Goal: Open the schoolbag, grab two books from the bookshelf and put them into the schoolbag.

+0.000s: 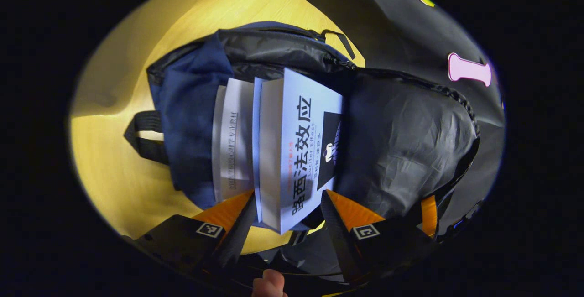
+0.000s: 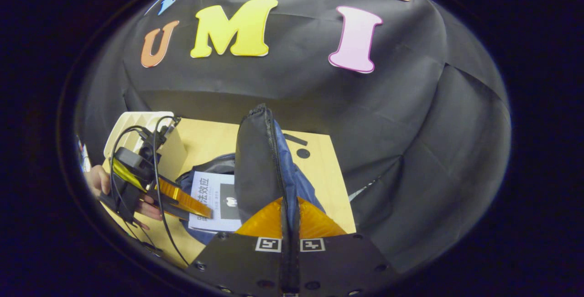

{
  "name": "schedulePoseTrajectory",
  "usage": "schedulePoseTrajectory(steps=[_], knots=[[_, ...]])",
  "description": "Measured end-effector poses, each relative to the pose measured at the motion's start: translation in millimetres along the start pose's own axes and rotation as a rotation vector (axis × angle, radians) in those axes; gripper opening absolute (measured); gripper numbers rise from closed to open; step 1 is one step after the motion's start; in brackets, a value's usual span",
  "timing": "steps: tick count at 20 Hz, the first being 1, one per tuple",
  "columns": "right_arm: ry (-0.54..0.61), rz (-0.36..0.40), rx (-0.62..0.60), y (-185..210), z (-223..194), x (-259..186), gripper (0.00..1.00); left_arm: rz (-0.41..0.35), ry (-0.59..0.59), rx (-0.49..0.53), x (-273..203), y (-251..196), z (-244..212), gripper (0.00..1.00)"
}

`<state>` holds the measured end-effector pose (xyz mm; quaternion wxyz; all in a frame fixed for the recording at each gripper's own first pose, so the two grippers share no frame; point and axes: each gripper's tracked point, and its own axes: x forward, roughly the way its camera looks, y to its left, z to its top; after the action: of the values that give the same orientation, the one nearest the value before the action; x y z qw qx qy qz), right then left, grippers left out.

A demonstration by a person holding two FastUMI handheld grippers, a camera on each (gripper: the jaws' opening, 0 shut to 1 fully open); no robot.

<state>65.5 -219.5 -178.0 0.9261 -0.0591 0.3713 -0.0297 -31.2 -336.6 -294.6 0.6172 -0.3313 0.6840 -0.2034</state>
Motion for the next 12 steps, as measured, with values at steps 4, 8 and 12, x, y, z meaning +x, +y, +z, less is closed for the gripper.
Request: schedulePoseTrajectory(steps=[4, 8, 12], knots=[[-0.006, 0.013, 0.008, 9.5, 0.0, -2.4, 0.0, 0.106, -0.095, 0.135, -30.5, 8.4, 11.4, 0.89], [-0.016, 0.027, 0.014, 20.8, 0.0, -9.2, 0.0, 0.221, -0.218, 0.29, -69.1, 12.5, 27.0, 0.89], [-0.017, 0.059, 0.031, 41.5, -2.6, -16.8, 0.0, 0.289, -0.337, 0.395, -110.5, 12.0, 35.7, 0.89]])
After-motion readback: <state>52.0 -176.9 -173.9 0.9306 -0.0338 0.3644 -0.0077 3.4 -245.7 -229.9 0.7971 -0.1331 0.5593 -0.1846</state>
